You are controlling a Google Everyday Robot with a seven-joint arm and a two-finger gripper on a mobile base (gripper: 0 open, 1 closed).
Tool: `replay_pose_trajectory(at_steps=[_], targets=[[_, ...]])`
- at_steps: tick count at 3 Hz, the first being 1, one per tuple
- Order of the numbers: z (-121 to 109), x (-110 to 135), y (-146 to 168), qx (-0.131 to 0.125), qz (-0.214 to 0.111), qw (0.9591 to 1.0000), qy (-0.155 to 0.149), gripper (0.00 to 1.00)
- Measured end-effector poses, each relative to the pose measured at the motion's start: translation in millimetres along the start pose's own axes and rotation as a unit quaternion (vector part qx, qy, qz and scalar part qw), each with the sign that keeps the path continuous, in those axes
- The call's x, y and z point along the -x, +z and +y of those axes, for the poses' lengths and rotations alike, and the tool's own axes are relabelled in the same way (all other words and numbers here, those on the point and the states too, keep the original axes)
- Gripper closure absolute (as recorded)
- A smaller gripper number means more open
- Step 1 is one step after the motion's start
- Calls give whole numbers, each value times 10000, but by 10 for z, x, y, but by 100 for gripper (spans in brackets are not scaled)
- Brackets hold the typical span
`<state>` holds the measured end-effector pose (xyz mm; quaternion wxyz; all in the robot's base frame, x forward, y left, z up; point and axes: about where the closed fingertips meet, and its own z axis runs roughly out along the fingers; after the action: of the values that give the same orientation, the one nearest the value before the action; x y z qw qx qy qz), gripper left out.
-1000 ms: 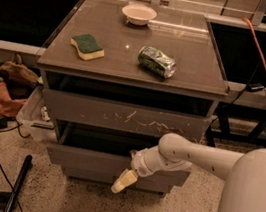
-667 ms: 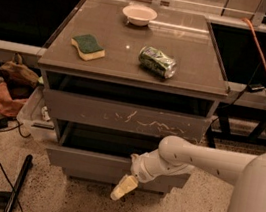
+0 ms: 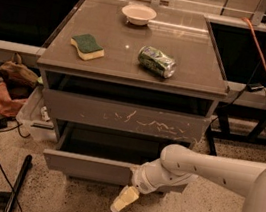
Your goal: Open middle drawer
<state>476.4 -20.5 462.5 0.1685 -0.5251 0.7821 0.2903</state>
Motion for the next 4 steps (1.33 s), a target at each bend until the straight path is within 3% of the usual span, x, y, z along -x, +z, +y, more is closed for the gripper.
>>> replay_pose_trajectory(at_steps=[2, 3, 4], targets=[[-127, 280, -435, -531, 135, 9980, -323, 0], [-319, 261, -485, -581, 133, 9977, -314, 0], [-569, 96, -306, -382, 40, 9992, -140, 0]])
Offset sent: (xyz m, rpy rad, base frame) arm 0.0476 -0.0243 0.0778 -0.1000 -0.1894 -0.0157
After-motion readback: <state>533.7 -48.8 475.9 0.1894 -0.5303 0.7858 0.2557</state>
